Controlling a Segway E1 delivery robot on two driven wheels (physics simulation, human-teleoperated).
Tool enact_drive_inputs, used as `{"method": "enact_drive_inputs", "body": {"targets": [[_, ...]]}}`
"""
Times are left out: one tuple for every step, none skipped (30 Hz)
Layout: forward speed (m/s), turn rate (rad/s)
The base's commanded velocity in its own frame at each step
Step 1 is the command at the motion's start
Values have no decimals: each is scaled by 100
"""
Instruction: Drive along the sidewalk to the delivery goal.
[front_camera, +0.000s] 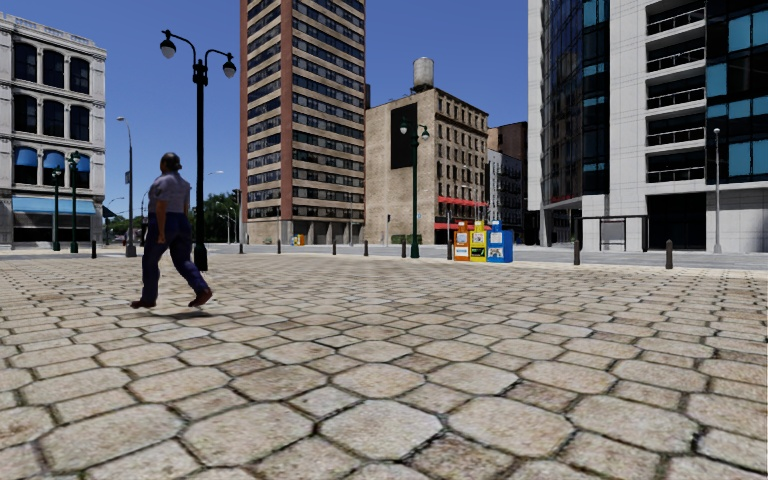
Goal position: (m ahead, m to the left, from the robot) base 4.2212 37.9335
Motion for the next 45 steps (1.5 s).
{"method": "enact_drive_inputs", "body": {"targets": [[0, 0], [0, 0], [0, 0], [0, 0], [0, 0], [0, 0], [0, 0], [0, 0], [0, 0], [0, 0], [0, 0], [0, 0], [0, 0], [0, 0], [0, 0], [0, 0], [0, 0], [0, 0], [0, 0], [0, 0], [0, 0], [0, 0], [0, 0], [0, 0], [0, 0], [0, 0], [0, 0], [0, 0], [0, 0], [0, 0], [30, 0], [69, 0], [69, 0], [139, 0], [163, 0], [174, 0], [174, 0], [200, 0], [200, 0], [200, 0], [200, 0], [200, 0], [197, 0], [197, 0], [195, 0]]}}
